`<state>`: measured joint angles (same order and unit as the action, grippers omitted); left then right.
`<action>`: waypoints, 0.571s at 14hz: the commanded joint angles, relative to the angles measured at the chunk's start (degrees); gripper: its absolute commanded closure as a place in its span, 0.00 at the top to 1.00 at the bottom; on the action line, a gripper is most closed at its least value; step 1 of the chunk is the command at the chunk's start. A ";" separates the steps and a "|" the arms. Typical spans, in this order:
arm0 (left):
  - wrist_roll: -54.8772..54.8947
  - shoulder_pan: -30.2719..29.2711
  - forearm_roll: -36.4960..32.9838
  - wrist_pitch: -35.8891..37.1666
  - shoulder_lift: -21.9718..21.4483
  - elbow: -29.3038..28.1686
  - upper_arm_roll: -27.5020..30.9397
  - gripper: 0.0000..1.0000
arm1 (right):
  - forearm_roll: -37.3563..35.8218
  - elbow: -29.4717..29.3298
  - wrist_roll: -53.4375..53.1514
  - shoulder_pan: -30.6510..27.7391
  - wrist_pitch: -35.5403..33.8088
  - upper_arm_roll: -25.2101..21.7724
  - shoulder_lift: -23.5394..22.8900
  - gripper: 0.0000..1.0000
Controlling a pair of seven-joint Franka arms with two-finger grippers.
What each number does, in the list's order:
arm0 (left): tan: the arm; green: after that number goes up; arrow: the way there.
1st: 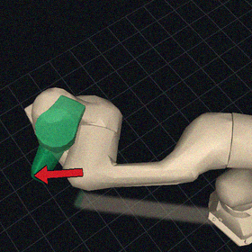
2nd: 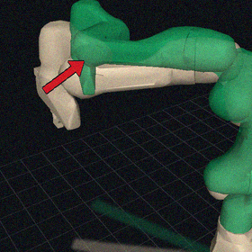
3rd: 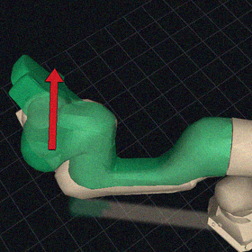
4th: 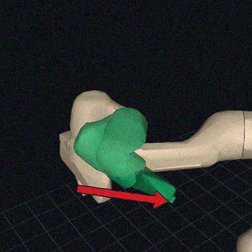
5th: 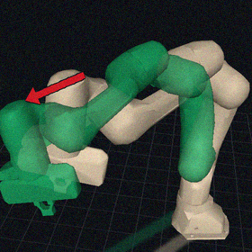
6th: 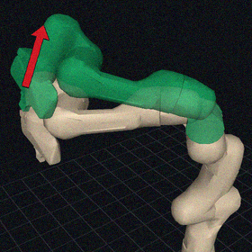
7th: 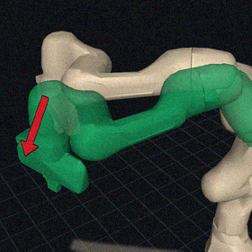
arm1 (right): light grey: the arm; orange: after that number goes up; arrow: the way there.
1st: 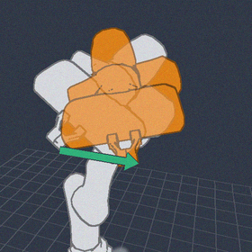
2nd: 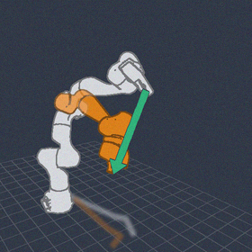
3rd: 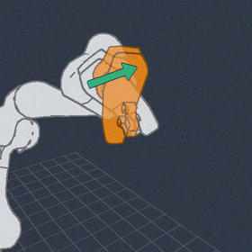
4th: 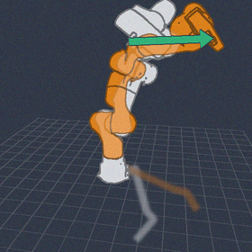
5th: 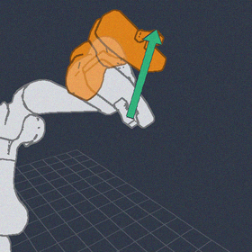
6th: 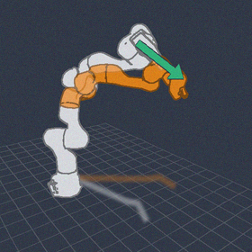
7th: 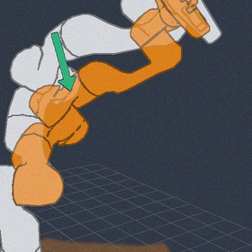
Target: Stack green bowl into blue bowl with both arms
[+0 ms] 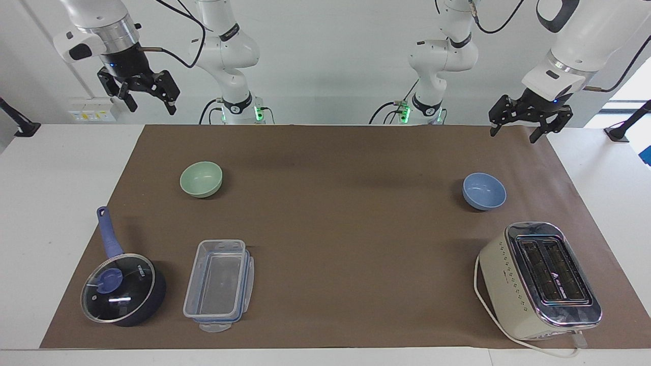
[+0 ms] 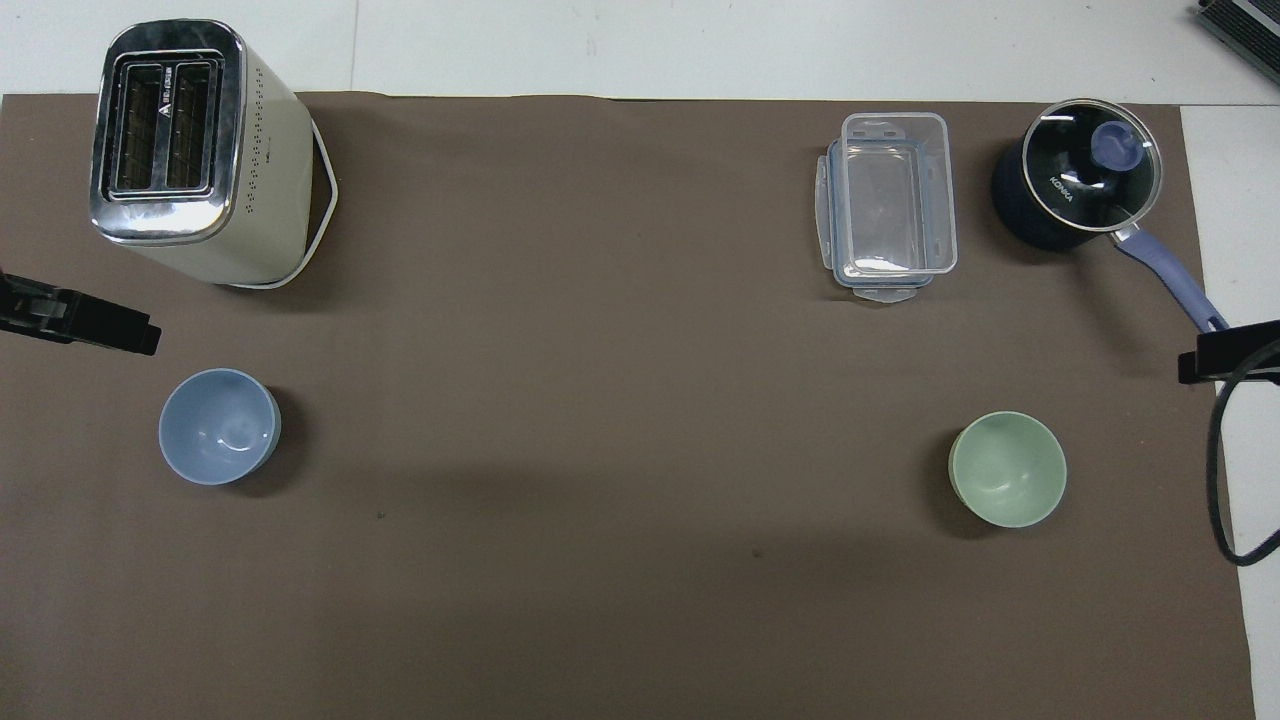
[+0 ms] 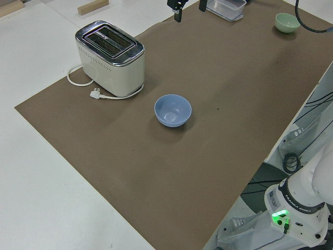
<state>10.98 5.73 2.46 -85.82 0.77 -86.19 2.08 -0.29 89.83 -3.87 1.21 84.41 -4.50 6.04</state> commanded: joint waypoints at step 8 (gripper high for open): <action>-0.96 1.39 -1.23 0.13 -0.33 0.15 0.64 1.00 | 0.03 0.17 1.15 0.02 -0.74 -0.07 0.64 1.00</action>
<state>10.98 5.75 2.46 -85.83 0.77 -86.19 2.04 -0.29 89.83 -3.87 1.21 84.41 -4.50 6.04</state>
